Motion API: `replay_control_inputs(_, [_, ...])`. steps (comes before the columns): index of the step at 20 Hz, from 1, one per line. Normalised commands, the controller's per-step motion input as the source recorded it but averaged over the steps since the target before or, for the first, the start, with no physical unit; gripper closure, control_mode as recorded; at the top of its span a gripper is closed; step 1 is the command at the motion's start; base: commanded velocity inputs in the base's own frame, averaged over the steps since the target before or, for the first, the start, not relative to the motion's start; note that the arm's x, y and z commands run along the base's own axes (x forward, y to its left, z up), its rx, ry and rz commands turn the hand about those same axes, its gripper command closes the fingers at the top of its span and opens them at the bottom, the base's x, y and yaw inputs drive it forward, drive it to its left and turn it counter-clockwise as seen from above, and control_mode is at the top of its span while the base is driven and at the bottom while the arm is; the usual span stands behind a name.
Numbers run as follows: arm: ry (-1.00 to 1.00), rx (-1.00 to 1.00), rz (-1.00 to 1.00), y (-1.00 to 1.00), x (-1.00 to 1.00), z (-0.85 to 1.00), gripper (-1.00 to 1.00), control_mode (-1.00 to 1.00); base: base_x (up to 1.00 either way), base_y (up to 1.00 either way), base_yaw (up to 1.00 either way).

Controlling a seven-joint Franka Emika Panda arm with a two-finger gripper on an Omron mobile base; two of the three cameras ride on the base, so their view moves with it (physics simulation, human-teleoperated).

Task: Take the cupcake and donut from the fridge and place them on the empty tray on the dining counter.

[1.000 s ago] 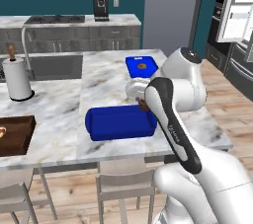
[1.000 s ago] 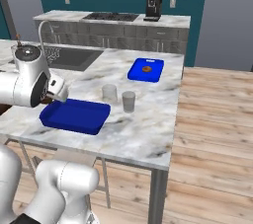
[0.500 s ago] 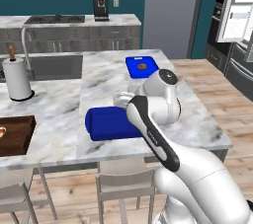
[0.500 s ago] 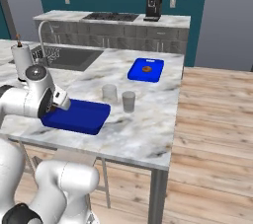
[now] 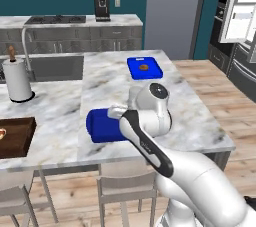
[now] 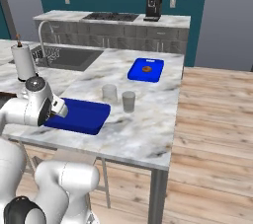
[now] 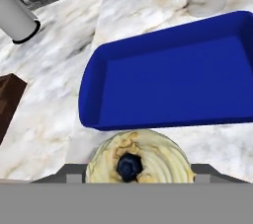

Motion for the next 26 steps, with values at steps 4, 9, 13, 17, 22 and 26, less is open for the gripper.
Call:
replay_control_inputs(4, [0.04, 0.00, 0.00, 0.09, 0.24, -0.30, 1.00, -1.00, 0.00, 0.00, 0.00])
replay_control_inputs(9, [0.05, 0.00, 0.00, 0.02, 0.42, -0.20, 1.00, -1.00, 0.00, 0.00, 0.00])
replay_control_inputs(13, [0.07, 0.00, 0.00, 0.12, 0.41, -0.31, 1.00, -1.00, 0.00, 0.00, 0.00])
replay_control_inputs(17, [0.07, 0.00, 0.00, 0.16, 0.39, -0.23, 1.00, -1.00, 0.00, 0.00, 0.00])
replay_control_inputs(22, [0.07, 0.00, 0.00, 0.17, 0.31, -0.18, 1.00, -1.00, 0.00, 0.00, 0.00])
replay_control_inputs(26, [0.00, -0.03, 0.00, 0.17, 0.22, -0.05, 1.00, -1.00, 0.00, 0.00, 0.00])
